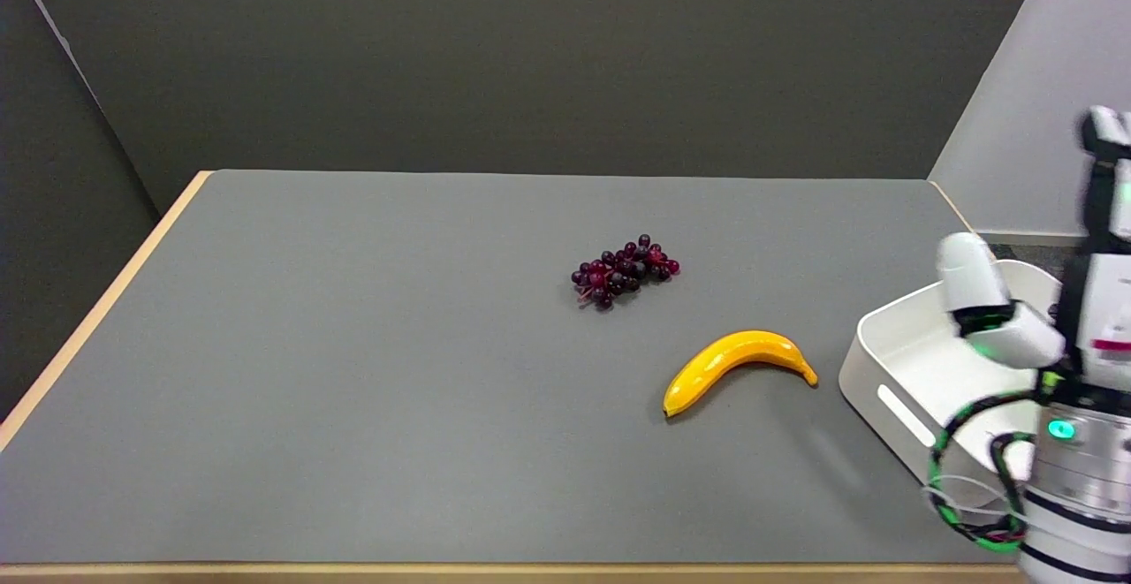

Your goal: Place the green apple into the white box.

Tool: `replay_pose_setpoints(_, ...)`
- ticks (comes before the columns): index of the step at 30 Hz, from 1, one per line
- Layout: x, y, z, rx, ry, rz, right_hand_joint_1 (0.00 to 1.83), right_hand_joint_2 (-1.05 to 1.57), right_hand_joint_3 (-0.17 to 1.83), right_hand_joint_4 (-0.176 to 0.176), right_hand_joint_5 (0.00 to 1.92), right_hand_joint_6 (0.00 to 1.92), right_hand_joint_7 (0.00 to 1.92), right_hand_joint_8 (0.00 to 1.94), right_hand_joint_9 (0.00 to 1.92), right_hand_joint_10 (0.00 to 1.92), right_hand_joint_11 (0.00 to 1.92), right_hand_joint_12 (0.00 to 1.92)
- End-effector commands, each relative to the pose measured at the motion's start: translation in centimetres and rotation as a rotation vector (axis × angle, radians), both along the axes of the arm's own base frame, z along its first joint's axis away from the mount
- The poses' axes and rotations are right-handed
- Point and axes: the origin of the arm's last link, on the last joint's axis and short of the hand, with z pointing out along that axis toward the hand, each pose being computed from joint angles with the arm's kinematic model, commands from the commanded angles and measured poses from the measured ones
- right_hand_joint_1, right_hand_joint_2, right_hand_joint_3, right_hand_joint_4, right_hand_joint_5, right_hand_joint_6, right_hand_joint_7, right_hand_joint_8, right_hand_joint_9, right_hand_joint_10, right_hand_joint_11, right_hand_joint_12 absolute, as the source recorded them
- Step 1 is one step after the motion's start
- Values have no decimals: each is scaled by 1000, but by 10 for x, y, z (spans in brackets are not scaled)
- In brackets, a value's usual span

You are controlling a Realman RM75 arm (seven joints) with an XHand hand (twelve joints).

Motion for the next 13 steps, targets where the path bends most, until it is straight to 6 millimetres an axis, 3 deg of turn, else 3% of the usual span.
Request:
replay_pose_setpoints(1, 42, -43, -158, 508, 223, 25, 202, 504, 864, -7, 40, 193, 1, 122, -1, -1, -1, 463)
replay_pose_setpoints(5, 41, -57, -176, 565, 231, -12, 213, 529, 861, -17, 36, 188, -1, 136, -1, -1, -1, 460)
replay_pose_setpoints(8, 41, -73, -183, 655, 202, -51, 378, 523, 940, -45, 89, 111, 77, 12, 2, 0, -1, 525)
replay_pose_setpoints(13, 39, -94, -186, 767, 139, -99, 195, 558, 866, -21, 45, 231, 41, 192, -1, 134, -1, 695)
